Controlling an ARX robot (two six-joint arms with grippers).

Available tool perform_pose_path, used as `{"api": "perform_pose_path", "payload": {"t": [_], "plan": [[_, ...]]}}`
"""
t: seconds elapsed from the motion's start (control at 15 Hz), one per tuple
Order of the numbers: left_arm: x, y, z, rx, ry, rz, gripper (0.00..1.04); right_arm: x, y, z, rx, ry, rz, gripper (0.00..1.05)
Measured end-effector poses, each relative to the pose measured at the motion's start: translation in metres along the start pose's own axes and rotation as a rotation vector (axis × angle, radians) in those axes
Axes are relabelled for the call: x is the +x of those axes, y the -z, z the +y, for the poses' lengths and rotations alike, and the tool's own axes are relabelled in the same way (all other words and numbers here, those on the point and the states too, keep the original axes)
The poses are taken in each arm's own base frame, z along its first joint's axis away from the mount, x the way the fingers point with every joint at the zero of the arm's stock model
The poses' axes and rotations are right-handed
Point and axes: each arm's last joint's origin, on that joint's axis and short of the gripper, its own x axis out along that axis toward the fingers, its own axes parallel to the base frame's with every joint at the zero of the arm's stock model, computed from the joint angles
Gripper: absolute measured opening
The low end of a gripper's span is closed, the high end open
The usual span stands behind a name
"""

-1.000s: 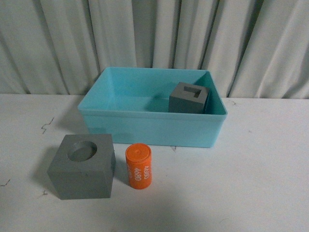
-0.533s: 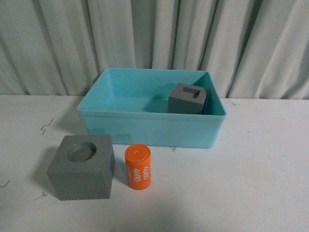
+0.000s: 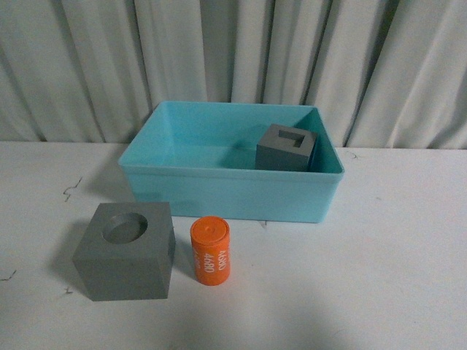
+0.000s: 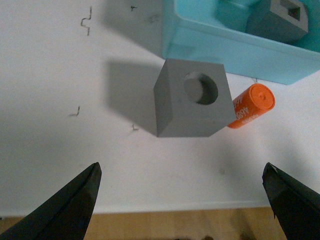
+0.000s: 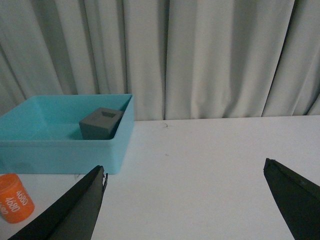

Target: Place gray and orange parts in blue box

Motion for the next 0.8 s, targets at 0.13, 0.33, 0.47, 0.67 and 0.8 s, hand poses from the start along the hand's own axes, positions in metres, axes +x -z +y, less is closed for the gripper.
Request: {"api": "perform_pose_path", "payload": {"t": [0.13,0.33,0.47,0.67,0.8], "plan": [[0.031,-0.005,-0.011,0.05,0.01,0.041,0.98,0.0,0.0,0.0,0.0,0.0,0.0,0.98],[0.06,-0.009,-0.032,0.1,0.015,0.066,0.98,0.0,0.0,0.0,0.0,0.0,0.0,0.98],[0.073,-0.017,-0.047,0.122,0.019,0.035,0.98,0.0,0.0,0.0,0.0,0.0,0.0,0.98],[0.104,-0.025,-0.068,0.155,-0.015,0.027,0.98,0.0,0.0,0.0,0.0,0.0,0.0,0.98],[0.129,-0.027,-0.068,0.164,-0.078,0.034,0.98,0.0,0.0,0.0,0.0,0.0,-0.001,0.98]]}}
